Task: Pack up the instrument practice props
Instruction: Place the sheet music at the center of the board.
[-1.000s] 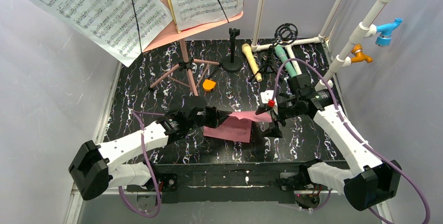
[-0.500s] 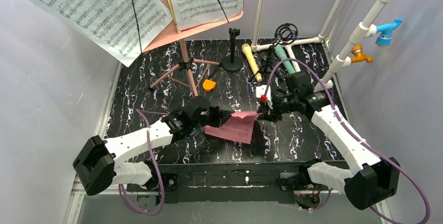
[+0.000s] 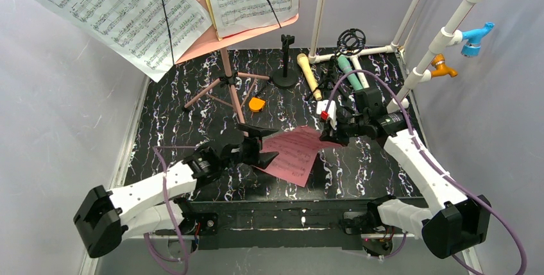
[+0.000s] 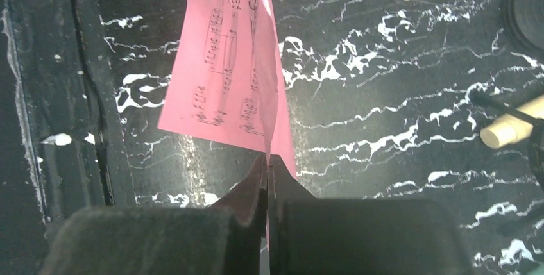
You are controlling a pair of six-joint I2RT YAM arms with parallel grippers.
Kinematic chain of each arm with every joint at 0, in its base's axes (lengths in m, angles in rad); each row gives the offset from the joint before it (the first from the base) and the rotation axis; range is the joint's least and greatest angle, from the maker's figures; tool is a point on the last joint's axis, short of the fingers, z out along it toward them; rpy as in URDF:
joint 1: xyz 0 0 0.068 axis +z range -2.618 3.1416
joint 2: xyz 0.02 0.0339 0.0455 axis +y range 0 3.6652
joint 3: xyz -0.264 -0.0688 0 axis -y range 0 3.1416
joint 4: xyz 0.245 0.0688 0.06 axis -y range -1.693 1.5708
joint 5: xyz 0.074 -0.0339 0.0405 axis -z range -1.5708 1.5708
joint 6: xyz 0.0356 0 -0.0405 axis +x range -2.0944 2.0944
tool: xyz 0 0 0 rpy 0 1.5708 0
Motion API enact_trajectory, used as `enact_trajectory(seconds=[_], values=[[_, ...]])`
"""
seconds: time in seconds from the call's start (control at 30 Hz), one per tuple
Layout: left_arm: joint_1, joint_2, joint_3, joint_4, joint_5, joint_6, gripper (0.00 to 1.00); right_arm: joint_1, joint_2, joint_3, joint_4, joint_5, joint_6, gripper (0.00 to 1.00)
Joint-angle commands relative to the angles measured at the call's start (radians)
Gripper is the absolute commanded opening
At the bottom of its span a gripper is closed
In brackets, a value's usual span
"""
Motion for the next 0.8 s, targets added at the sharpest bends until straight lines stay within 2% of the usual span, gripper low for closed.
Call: enact_trajectory(seconds=[0.0,0.17,0.33,0.6,0.77], values=[[0.001,-0.122,-0.078,-0.007,-0.045,0.049,0.83,-0.023,-0.038,0.048,-0.062,0.068,-0.034,0.01],[0.061,-0.256,-0.186,-0.015,0.038,0.208,0.97,-0.038,-0.051,0.070,-0.109,0.199,-0.065,0.01],[0.168,-0.353,-0.211,-0.114,0.171,0.471,0.98,-0.071,-0.029,0.121,-0.169,0.299,-0.092,0.01],[0.198,-0.431,-0.038,-0.395,0.123,0.973,0.98,-0.142,0.044,0.185,-0.213,0.438,-0.130,0.01],[0.199,-0.473,0.081,-0.553,0.075,1.228,0.98,-0.150,0.100,0.214,-0.245,0.562,-0.192,0.01]])
